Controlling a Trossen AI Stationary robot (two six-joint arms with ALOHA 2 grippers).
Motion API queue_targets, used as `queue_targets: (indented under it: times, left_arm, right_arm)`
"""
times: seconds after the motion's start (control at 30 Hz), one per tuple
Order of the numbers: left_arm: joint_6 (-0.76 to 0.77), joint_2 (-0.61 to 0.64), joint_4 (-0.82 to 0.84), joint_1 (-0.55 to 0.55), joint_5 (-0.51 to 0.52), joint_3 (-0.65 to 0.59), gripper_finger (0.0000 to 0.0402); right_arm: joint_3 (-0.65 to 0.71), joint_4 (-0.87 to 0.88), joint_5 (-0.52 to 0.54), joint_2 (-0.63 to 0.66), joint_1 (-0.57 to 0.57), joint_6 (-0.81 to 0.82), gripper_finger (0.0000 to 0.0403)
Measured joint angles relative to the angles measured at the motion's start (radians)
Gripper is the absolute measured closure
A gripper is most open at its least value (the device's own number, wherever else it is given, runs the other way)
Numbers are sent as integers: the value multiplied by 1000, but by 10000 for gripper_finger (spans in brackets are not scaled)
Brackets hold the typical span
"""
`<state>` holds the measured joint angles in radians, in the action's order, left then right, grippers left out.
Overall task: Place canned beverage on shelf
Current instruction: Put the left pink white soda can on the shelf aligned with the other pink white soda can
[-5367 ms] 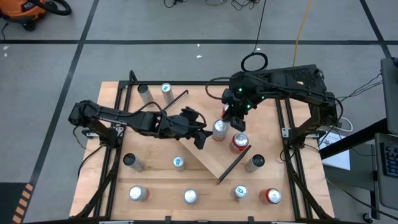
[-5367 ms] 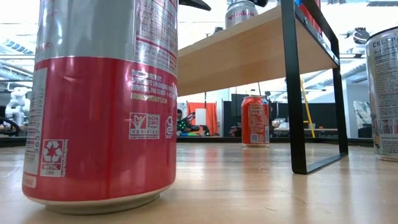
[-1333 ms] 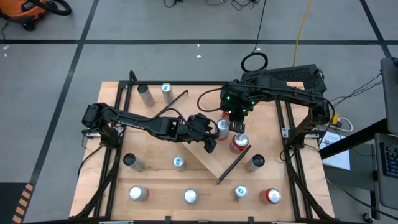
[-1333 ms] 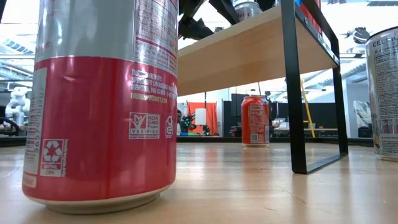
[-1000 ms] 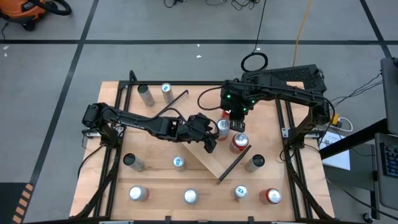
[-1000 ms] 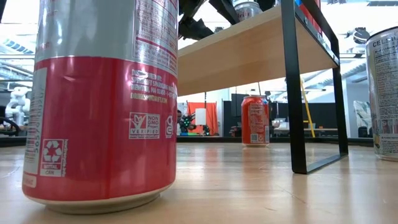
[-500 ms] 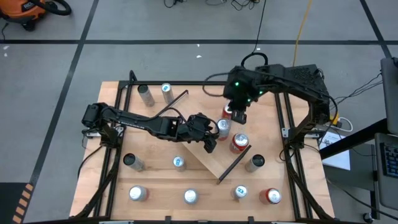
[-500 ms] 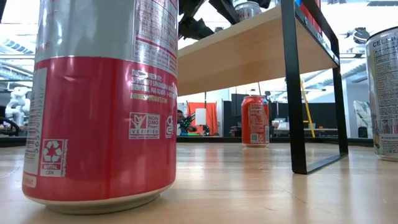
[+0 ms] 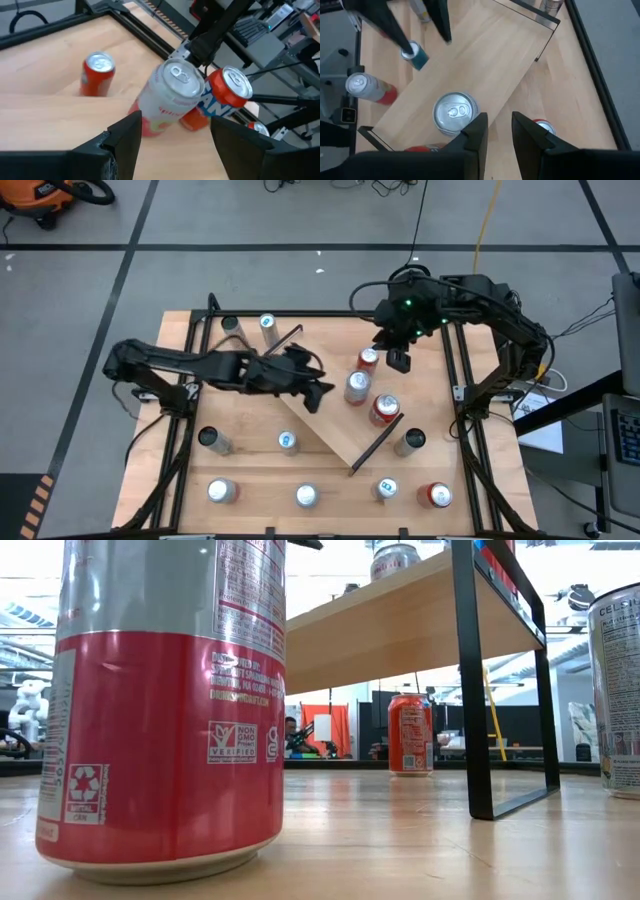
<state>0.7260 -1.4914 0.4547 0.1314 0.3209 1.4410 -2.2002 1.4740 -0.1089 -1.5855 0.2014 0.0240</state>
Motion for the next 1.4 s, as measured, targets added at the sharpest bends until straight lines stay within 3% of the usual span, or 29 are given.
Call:
queue_targets:
  times: [0.23,0.43,0.93,1.2,1.4]
  left_arm:
    - [-88,133,99,-10,28,1,160]
    - [-129,234,241,-21,19,0,160]
    - [-80,329,514,-20,-35,0,160]
    - [-77,329,554,-20,-33,0,160]
    - [-77,326,588,-20,2,0,160]
  right_arm:
    - [0,-9,-9,3,-6,128,335]
    - [0,-138,-82,3,-62,271,335]
    - [0,-134,57,7,-201,597,335]
    - [0,-134,79,8,-217,648,335]
    - [0,-133,130,8,-203,553,335]
